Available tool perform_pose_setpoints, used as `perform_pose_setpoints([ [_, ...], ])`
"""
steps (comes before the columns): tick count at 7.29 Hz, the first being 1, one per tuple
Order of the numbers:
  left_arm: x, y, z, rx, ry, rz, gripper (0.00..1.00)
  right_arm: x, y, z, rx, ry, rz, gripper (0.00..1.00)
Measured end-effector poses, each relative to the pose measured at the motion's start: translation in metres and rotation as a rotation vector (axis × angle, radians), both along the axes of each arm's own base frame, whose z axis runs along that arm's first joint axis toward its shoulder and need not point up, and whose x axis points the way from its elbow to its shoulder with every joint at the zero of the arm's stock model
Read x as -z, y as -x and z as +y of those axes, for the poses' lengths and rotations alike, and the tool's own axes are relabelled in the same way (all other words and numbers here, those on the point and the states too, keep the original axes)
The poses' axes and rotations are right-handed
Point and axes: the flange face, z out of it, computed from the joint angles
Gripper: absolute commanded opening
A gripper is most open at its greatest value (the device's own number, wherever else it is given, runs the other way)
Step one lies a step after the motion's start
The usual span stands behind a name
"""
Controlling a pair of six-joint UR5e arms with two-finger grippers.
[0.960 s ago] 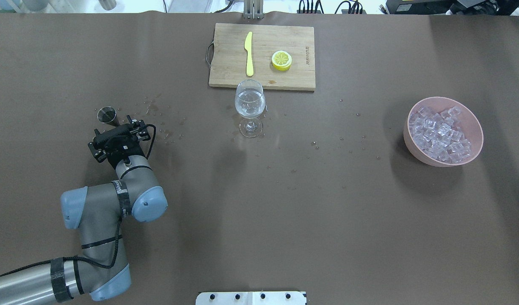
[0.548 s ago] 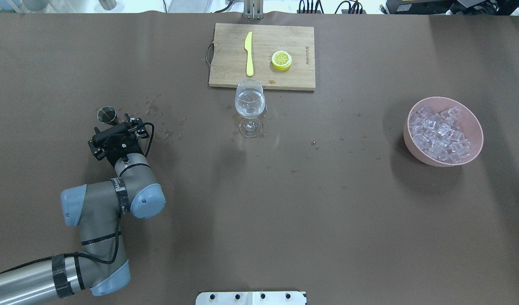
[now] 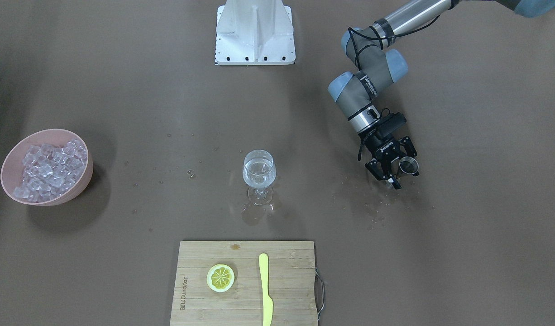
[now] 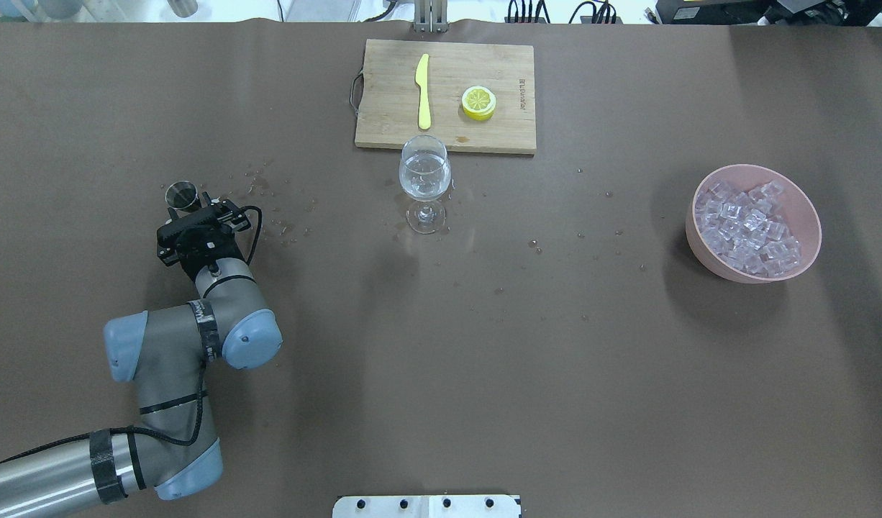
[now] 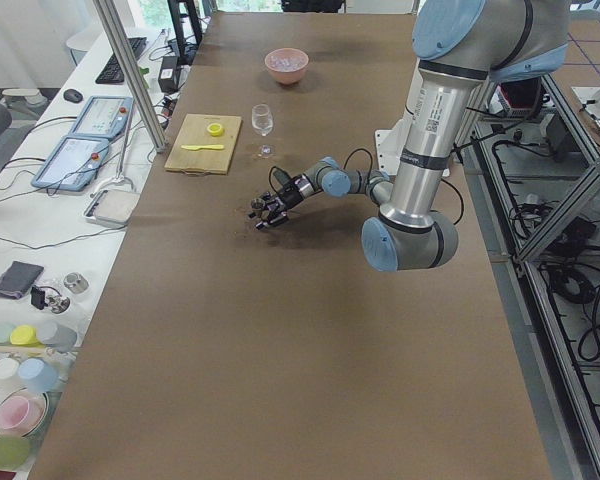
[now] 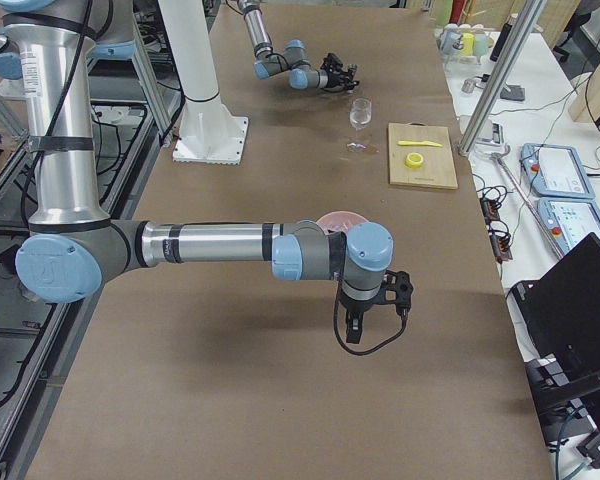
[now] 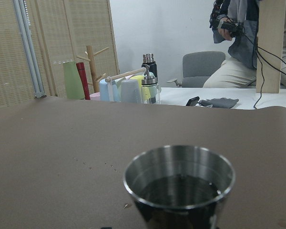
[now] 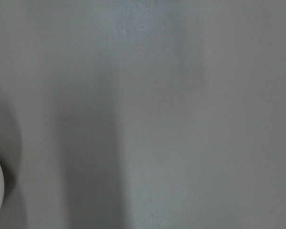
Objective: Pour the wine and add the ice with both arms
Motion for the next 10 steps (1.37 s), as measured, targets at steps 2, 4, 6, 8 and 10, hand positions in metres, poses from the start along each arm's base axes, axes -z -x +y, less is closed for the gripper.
perform_pose_setpoints([
  [2, 0.005, -0.001, -0.001, 0.001, -0.003, 0.008, 0.0, 0.0, 0.0, 0.0, 0.0, 0.001, 0.001, 1.0],
  [4, 0.026, 0.009, -0.004, 0.007, -0.018, 0.044, 0.0, 0.0, 0.0, -0.001, -0.001, 0.001, 0.001, 1.0],
  [6, 0.06, 0.031, -0.009, 0.019, -0.043, 0.102, 0.0, 0.001, 0.001, 0.0, 0.0, 0.001, -0.001, 1.0],
  [8, 0.104, 0.055, -0.01, -0.019, -0.068, 0.113, 0.0, 0.0, 0.001, 0.0, 0.0, 0.005, -0.002, 1.0],
  [10, 0.13, 0.069, -0.017, -0.052, -0.1, 0.109, 0.0, -0.001, 0.002, 0.0, 0.0, 0.007, -0.002, 1.0],
])
